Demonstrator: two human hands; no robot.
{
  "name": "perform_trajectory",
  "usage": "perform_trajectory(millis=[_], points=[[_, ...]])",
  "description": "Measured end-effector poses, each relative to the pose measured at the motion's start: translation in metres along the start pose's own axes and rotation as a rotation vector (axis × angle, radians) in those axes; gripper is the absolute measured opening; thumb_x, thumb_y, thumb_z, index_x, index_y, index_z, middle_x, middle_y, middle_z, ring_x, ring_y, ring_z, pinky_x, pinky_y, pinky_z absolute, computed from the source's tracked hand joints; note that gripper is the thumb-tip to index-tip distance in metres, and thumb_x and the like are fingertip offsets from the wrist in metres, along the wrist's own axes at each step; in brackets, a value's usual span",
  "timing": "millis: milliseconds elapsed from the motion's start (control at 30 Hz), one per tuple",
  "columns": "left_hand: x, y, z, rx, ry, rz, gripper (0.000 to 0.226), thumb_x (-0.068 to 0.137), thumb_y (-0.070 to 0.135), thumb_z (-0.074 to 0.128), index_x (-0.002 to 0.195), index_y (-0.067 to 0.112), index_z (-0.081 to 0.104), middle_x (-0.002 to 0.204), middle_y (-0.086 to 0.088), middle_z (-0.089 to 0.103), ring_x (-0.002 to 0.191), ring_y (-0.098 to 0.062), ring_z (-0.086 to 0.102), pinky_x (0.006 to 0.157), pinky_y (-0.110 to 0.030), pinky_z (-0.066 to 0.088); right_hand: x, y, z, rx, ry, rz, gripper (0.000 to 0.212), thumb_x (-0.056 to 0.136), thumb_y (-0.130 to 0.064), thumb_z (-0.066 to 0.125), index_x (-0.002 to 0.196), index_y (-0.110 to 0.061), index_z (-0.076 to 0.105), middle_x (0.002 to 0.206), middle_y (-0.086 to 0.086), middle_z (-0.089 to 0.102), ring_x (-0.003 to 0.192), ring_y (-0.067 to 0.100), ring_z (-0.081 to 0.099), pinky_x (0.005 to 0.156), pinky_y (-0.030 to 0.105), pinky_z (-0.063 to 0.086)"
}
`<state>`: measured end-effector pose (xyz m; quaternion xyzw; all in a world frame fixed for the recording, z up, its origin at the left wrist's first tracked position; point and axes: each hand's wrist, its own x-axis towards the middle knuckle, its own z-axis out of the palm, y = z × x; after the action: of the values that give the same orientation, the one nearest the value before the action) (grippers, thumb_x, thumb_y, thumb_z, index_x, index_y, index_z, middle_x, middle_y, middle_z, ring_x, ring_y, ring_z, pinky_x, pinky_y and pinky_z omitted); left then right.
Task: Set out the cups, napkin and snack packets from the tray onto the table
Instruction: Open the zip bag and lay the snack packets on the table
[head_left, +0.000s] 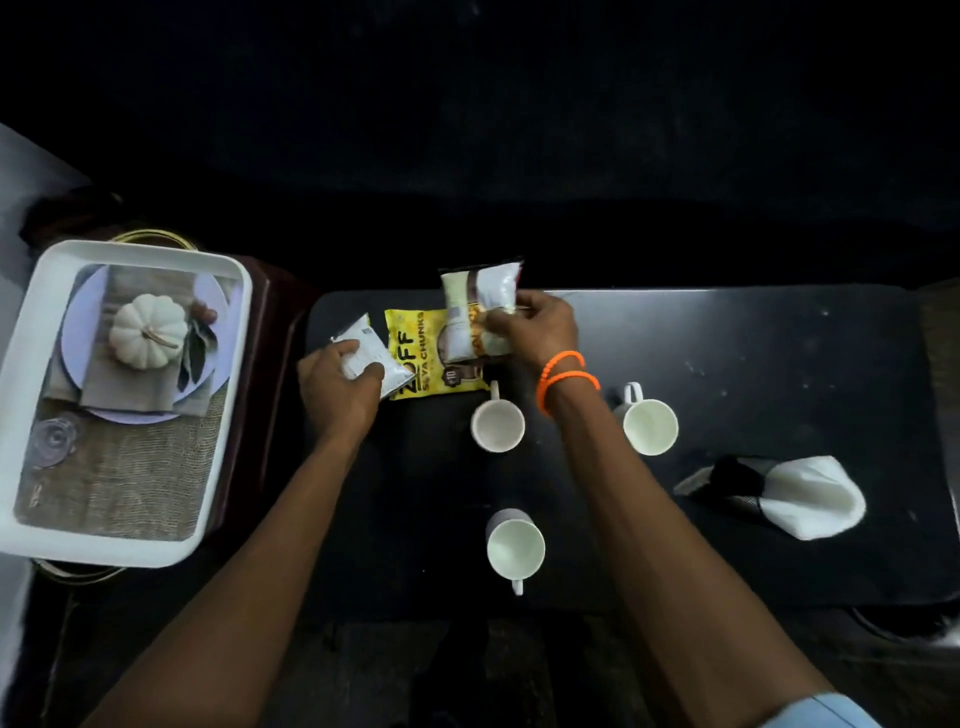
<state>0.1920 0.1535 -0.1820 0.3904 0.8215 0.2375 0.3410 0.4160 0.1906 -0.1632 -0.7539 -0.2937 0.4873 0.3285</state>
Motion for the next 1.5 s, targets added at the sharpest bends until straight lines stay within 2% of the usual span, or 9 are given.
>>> perform_trajectory(millis=[100,200,433,733,933,1133,1233,1333,1500], points=[[-0.011,0.017,0.008,0.036,0.080,-0.018,0.039,0.084,0.018,0.072,0.123,0.019,0.070,0.143,-0.007,0.051,0.129,-0.026,0.054,0.112,-0.039,0.036,0.011,0.013,-0.047,0.095,0.012,0.064,0.034,0.070,-0.006,0.086,0.103,-0.006,0.078,0.096,0.013,0.080,0.088,0.033,0.078,0.082,0.049,0.064],[-0.024,0.044,0.029,0.063,0.117,0.136,0.036,0.085,0.015,0.071,0.120,0.018,0.070,0.138,-0.009,0.052,0.132,-0.027,0.047,0.114,-0.047,0.032,0.019,0.031,-0.079,-0.045,0.035,0.134,0.039,0.071,-0.011,0.088,0.108,-0.009,0.077,0.102,0.012,0.079,0.094,0.032,0.076,0.091,0.050,0.062],[-0.034,0.105,0.108,0.306,-0.429,0.503,0.039,0.093,0.020,0.070,0.132,0.019,0.068,0.133,-0.012,0.061,0.120,-0.033,0.060,0.097,-0.037,0.051,0.022,0.047,-0.088,-0.466,0.089,0.000,0.080,0.071,-0.021,0.092,0.140,-0.016,0.054,0.130,0.018,0.065,0.120,0.035,0.063,0.103,0.042,0.053],[-0.037,0.117,0.154,0.030,-0.519,0.049,0.031,0.098,0.026,0.062,0.125,0.010,0.064,0.116,-0.015,0.072,0.100,-0.029,0.066,0.089,-0.035,0.053,0.056,0.019,-0.093,-0.371,-0.026,0.082,0.067,0.069,-0.017,0.091,0.129,-0.013,0.062,0.119,0.009,0.071,0.105,0.025,0.067,0.081,0.023,0.047],[-0.026,0.148,0.133,-0.646,-0.427,-0.232,0.042,0.105,0.048,0.041,0.094,0.021,0.071,0.084,-0.001,0.078,0.087,-0.019,0.072,0.079,-0.037,0.057,0.035,-0.010,-0.122,-0.242,-0.121,-0.415,0.033,0.075,-0.007,0.082,0.106,-0.013,0.071,0.102,0.004,0.071,0.096,0.020,0.066,0.087,0.037,0.057],[-0.024,0.120,0.131,-0.165,-0.451,-0.202,0.035,0.099,0.042,0.061,0.070,0.021,0.063,0.079,-0.001,0.074,0.085,-0.026,0.070,0.082,-0.037,0.056,0.040,0.010,-0.128,-0.767,-0.244,-0.251,0.026,0.087,0.005,0.064,0.100,-0.014,0.077,0.117,0.011,0.071,0.113,0.030,0.065,0.093,0.036,0.053],[-0.025,0.106,0.134,-0.012,-0.289,0.032,0.023,0.091,0.043,0.074,0.087,0.022,0.065,0.098,-0.007,0.075,0.097,-0.035,0.072,0.090,-0.047,0.059,0.049,0.013,-0.112,-0.659,-0.085,-0.313,0.031,0.091,-0.015,0.072,0.122,-0.018,0.072,0.131,0.011,0.063,0.118,0.030,0.062,0.096,0.038,0.054],[-0.028,0.109,0.137,0.163,-0.334,0.211,0.055,0.085,0.046,0.081,0.129,0.020,0.060,0.127,-0.011,0.064,0.117,-0.030,0.064,0.097,-0.045,0.055,0.054,0.011,-0.090,-0.653,-0.176,-0.372,0.050,0.090,-0.015,0.071,0.139,-0.020,0.063,0.150,0.012,0.051,0.134,0.030,0.053,0.110,0.038,0.046],[-0.031,0.109,0.137,0.287,-0.443,0.355,0.073,0.082,0.033,0.086,0.147,0.023,0.053,0.137,-0.011,0.065,0.125,-0.032,0.061,0.101,-0.045,0.053,0.050,0.014,-0.074,-0.735,-0.184,-0.294,0.043,0.085,-0.011,0.075,0.127,-0.019,0.072,0.135,0.016,0.061,0.123,0.034,0.060,0.104,0.037,0.049]])
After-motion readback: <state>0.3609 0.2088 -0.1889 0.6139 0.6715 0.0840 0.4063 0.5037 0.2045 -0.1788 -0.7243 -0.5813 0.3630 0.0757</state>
